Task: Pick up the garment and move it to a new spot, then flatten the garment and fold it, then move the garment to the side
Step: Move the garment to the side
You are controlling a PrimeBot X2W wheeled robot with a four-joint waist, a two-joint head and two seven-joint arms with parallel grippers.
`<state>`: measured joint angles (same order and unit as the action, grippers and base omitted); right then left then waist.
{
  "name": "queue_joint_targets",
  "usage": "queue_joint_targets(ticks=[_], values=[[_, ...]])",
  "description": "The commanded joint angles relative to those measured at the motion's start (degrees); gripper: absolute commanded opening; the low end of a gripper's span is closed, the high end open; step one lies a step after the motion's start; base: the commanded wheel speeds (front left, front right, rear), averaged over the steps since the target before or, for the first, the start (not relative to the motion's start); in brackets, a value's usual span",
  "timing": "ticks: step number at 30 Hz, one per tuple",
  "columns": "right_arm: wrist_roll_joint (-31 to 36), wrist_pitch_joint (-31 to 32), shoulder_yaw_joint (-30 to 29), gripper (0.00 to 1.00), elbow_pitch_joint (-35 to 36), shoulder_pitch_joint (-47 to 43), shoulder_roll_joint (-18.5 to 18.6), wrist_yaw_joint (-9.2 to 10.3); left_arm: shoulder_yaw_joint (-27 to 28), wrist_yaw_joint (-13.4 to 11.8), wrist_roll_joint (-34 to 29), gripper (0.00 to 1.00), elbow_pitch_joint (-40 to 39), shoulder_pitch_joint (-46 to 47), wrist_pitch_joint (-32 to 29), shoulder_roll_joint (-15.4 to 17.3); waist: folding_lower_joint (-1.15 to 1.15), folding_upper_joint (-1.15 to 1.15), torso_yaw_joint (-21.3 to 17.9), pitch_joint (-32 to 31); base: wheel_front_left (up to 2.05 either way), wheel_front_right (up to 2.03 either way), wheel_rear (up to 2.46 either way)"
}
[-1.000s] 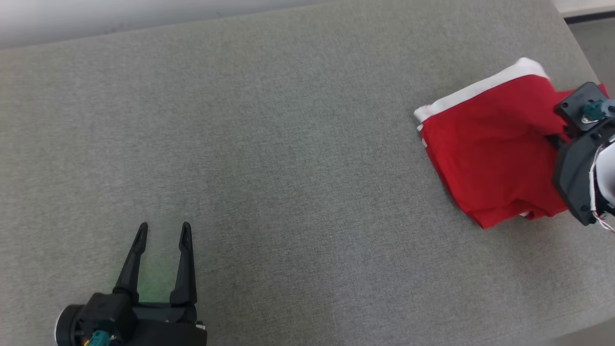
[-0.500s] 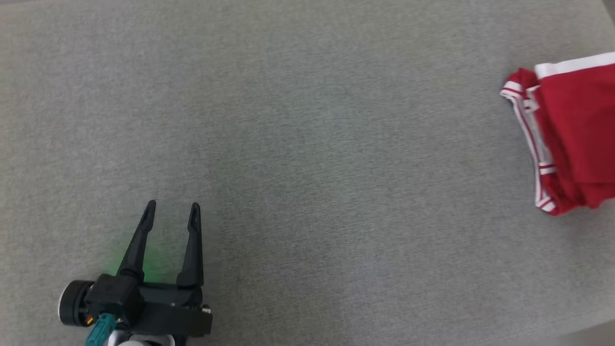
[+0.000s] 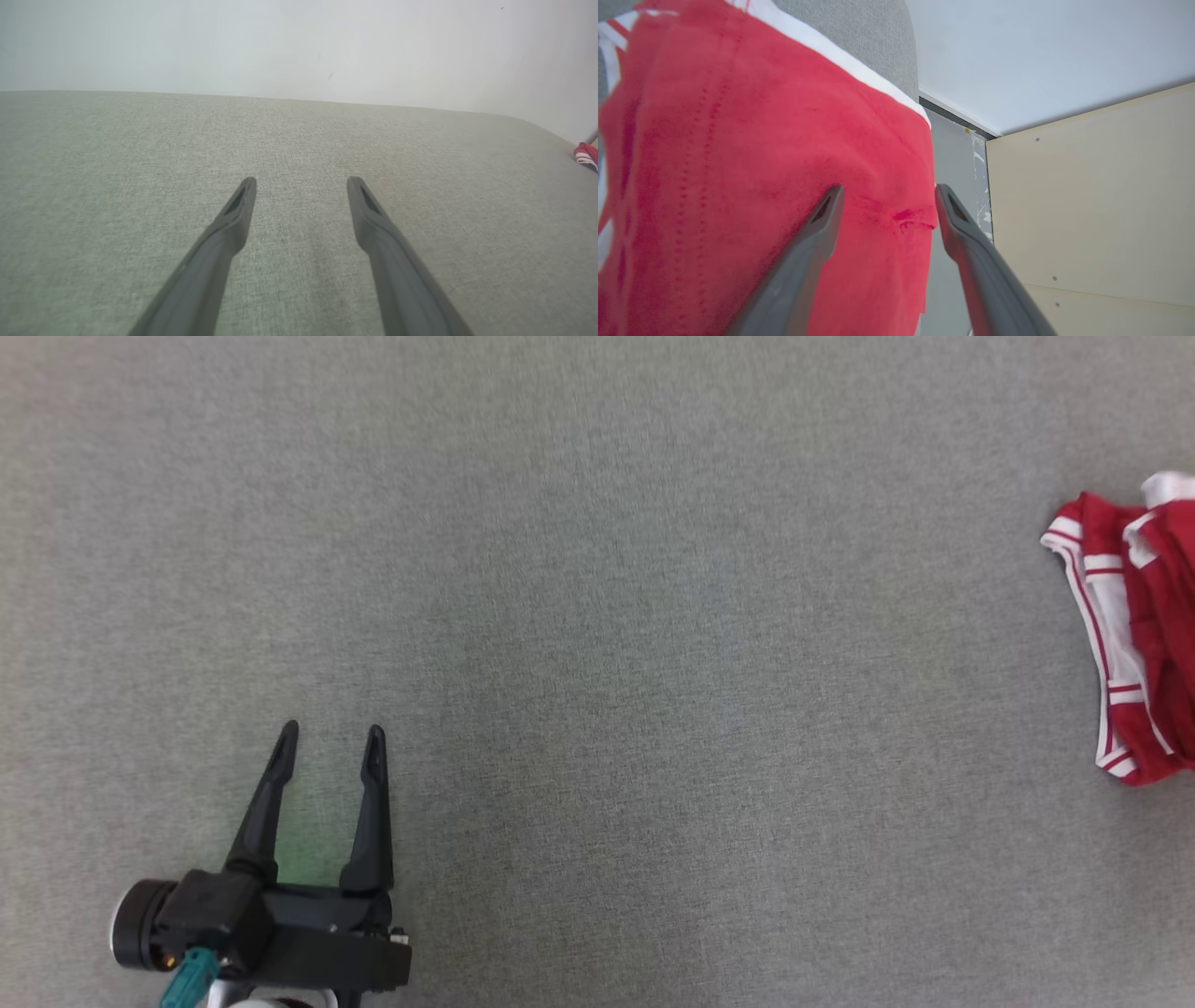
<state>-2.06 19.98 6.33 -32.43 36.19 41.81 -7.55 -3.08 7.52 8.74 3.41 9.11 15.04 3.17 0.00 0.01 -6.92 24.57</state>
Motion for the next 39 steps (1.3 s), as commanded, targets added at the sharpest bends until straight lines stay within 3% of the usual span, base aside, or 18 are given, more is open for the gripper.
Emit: queue_joint_targets(ticks=[1, 4, 12, 21, 32, 39], values=[[0.5, -0.6, -1.1, 1.00, 0.7, -1.2, -1.0, 0.16, 0.1, -0.1, 0.0, 1.00, -0.5, -1.3, 0.2, -0.1, 0.00, -0.01, 0.4, -2.2, 0.00, 0.00, 0.00], [1.0, -2.5, -3.4, 1.00, 4.2, -3.8, -3.7, 0.16, 0.6, -0.1, 0.3, 1.00, -1.4, -2.3, 0.2, -0.2, 0.00, -0.01, 0.7, -4.6, 0.00, 0.00, 0.00], [-2.3, -8.7, -10.6, 1.00, 18.3, -14.9, -15.8, 0.16, 2.6, -1.8, 2.8, 1.00, -1.9, -7.1, 0.2, -0.3, 0.00, -0.01, 1.7, -11.9, 0.00, 0.00, 0.00], [-5.7, -13.9, -10.0, 1.00, 30.6, -27.2, -26.0, 0.16, 4.9, -4.5, 4.5, 1.00, -1.4, -11.4, 0.2, -0.3, 0.00, -0.01, 3.6, -18.3, 0.00, 0.00, 0.00], [-8.0, -24.9, -4.2, 1.00, 24.6, -33.8, -33.2, 0.16, 7.8, -3.2, 3.2, 1.00, 3.2, -13.2, 0.2, -0.3, 0.00, -0.01, 6.9, -24.0, 0.00, 0.00, 0.00], [-7.5, -28.0, -5.6, 1.00, 20.4, -34.8, -35.4, 0.16, 7.8, -2.0, 2.5, 1.00, 5.1, -14.8, 0.2, -0.3, 0.00, -0.01, 8.1, -26.1, 0.00, 0.00, 0.00]])
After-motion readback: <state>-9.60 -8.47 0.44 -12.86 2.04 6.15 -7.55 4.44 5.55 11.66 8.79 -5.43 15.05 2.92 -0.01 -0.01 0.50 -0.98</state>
